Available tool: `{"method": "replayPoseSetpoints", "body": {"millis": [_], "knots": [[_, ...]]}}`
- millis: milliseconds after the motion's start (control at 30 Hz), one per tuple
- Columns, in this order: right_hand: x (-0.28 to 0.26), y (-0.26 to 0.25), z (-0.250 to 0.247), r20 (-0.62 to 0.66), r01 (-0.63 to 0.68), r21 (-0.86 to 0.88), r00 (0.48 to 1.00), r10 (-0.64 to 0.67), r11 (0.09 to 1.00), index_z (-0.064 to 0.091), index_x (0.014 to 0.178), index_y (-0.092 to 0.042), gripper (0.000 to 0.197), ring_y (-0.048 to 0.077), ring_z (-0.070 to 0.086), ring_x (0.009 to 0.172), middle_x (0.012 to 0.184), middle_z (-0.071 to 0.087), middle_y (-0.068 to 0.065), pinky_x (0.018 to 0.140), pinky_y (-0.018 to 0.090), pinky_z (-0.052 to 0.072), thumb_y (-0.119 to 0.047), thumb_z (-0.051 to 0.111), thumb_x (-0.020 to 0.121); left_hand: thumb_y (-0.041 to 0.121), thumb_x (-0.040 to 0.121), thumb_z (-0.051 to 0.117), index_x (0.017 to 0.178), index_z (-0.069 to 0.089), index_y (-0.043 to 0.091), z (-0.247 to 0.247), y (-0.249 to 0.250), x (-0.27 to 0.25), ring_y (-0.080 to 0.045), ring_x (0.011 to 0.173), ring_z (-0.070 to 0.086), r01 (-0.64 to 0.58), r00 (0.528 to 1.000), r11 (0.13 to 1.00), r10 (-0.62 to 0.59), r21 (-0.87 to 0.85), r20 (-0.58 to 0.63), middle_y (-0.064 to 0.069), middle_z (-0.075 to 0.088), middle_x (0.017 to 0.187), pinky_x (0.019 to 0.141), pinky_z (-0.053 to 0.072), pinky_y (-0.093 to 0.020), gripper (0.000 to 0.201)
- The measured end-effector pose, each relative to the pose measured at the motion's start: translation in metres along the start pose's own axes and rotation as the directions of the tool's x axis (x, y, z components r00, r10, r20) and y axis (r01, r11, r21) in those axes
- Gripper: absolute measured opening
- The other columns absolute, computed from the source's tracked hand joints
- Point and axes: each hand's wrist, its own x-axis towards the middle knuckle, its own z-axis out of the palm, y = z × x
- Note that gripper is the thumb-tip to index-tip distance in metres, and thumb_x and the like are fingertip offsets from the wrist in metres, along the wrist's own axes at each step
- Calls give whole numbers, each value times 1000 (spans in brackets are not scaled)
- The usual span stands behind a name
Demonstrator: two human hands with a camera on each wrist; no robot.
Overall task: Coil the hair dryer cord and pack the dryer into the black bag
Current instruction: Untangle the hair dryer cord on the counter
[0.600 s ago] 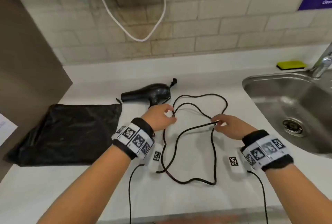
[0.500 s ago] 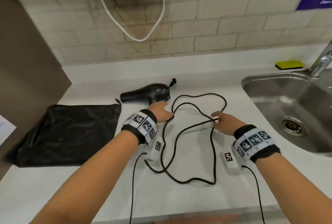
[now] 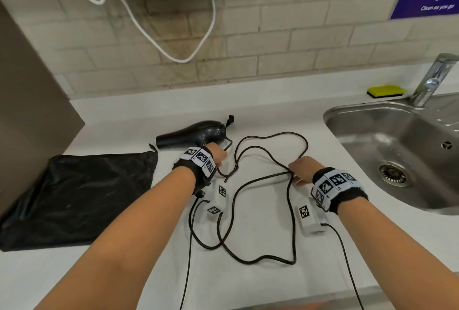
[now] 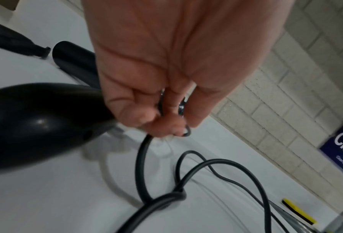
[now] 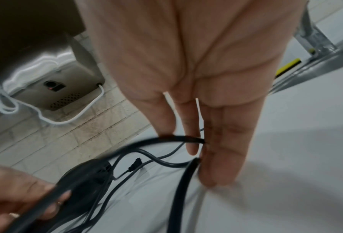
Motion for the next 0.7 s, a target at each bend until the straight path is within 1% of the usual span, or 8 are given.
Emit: {"method": "replayPoseSetpoints", "body": {"millis": [67,167,233,300,400,467,533,700], "knots": [[3,8,0,-12,24,-18,1000,-24,1000,59,106,-2,20,19,59,66,85,61,10,53,18,53,-5,47,90,13,100,34,130,47,1,-3,2,-3,-11,56,41,6,999,999,-5,-48,38,-11,62,113,48,34,-19,34],[6,18,-2,-54,-7,3,999,7,1000,49,124,0,38,31,64,77,103,64,17,81,35,55,0,51,86,11,99,34,105,54,11,-13,5,-4,-10,55,42,-131,990,950,112,-283,-83,2,51,75,45,34,-19,21],[7,20,-5,-132,-25,14,991,27,1000,36,133,0,54,34,63,94,118,59,20,89,41,52,-2,57,83,9,98,33,89,51,12,-22,7,-11,-11,51,40,-268,957,888,202,-373,-207,1,49,70,42,35,-19,20],[9,19,-8,-174,-20,-1,985,19,1000,34,133,4,58,35,60,101,123,55,22,91,43,50,-5,60,82,10,98,34,92,51,12,-32,11,-20,-11,50,38,-374,915,838,264,-398,-305,2,49,69,39,36,-15,18],[0,10,-11,-181,34,139,983,-8,990,31,137,4,56,32,63,82,127,53,22,78,31,55,-3,54,87,10,98,35,95,53,13,-44,17,-38,-11,51,37,-487,863,796,375,-359,-338,3,49,69,42,36,-16,18],[-7,1,-15,-238,165,275,966,-99,947,32,137,4,54,16,64,59,117,56,20,55,14,53,2,53,87,9,98,37,94,54,13,-44,17,-46,-11,51,37,-535,839,781,445,-323,-314,3,49,68,44,35,-16,18],[-21,-12,-16,-320,325,390,925,-204,862,35,135,4,53,1,56,39,101,56,14,40,10,46,7,54,86,9,97,39,94,57,14,-37,16,-50,-10,52,37,-549,832,780,477,-298,-283,3,48,67,46,36,-16,19],[-54,-51,-11,-378,547,510,836,-398,664,39,132,-1,53,0,56,43,83,54,0,47,13,51,10,57,83,17,96,45,97,62,19,-17,11,-51,-9,57,42,-577,806,790,512,-207,-295,7,49,67,59,39,-26,17]]}}
